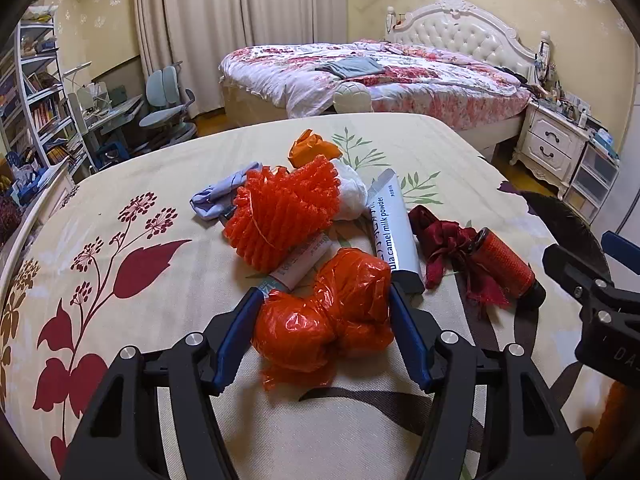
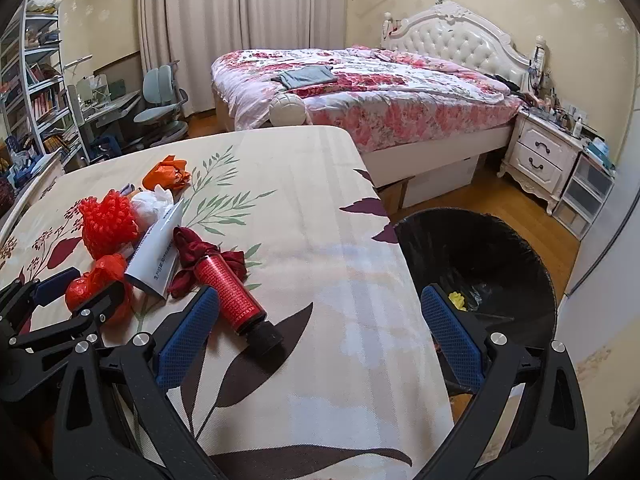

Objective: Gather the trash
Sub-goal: 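Return to the bed and grasp the red plastic bag with the left tool, then grasp the red cylinder with the right tool while the left tool holds the red bag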

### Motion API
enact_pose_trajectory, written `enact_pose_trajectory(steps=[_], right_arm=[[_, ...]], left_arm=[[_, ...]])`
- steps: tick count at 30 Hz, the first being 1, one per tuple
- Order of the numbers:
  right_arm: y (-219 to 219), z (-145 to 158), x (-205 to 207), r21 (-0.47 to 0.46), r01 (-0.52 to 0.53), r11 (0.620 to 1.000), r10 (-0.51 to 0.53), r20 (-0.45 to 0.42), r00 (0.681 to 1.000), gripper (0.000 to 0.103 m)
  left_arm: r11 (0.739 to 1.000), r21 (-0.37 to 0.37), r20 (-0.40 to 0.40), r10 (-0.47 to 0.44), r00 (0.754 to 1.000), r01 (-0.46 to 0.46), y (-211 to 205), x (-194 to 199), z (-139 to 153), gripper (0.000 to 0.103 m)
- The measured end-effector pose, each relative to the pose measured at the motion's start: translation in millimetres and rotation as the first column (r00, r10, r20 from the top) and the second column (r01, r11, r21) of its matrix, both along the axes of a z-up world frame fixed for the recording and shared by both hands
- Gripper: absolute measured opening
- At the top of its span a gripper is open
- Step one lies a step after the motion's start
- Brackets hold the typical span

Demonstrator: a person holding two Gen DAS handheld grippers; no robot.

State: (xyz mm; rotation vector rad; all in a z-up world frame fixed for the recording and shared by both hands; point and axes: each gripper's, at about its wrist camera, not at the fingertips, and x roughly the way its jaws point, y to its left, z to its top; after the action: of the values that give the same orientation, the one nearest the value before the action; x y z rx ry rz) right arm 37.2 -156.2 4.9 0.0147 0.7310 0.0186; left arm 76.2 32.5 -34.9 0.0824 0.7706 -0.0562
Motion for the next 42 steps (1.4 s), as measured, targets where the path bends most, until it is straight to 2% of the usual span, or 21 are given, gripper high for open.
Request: enact_pose_trajectory(steps=[13, 15, 16, 18, 24, 28, 34, 42], right_arm=[[22, -5, 5, -0.023, -0.066, 0.998, 0.065, -0.016, 0.998, 0.096], [26, -6, 8, -0.023, -0.081, 0.996, 0.08, -0.024, 0.996, 0.086], [27, -7, 10, -0.02, -0.087, 0.996, 0.087, -0.032, 0.996, 0.077], [30, -10, 14, -0.013, -0.1, 0.995, 0.099, -0.049, 0.994, 0.074], [37, -17, 19, 0.001, -0.14, 0.99, 0.139, -0.084, 0.987, 0.055], [37, -21, 20, 0.037, -0.155, 0.987, 0.158, -0.1, 0.982, 0.036], [35, -20, 16, 0.047, -0.15, 0.988, 0.154, -0.094, 0.984, 0.027], [25, -20, 8, 0.067, -0.13, 0.989, 0.136, -0.087, 0.987, 0.026]], left_arm=[[0.999, -0.029, 0.035, 0.029, 0.999, -0.028, 16, -16, 18, 0.063], [0.999, -0.028, 0.04, 0.037, 0.999, -0.036, 20, -18, 20, 0.063], [0.999, -0.028, 0.043, 0.043, 0.998, -0.042, 23, -19, 21, 0.063], [0.998, -0.026, 0.046, 0.052, 0.998, -0.051, 28, -19, 21, 0.063], [0.997, -0.03, 0.037, 0.078, 0.996, -0.077, 39, -18, 18, 0.063], [0.996, -0.034, 0.035, 0.087, 0.996, -0.086, 41, -19, 16, 0.063], [0.995, -0.042, 0.044, 0.096, 0.994, -0.094, 42, -22, 17, 0.063], [0.994, -0.046, 0.055, 0.097, 0.994, -0.095, 39, -26, 19, 0.063]])
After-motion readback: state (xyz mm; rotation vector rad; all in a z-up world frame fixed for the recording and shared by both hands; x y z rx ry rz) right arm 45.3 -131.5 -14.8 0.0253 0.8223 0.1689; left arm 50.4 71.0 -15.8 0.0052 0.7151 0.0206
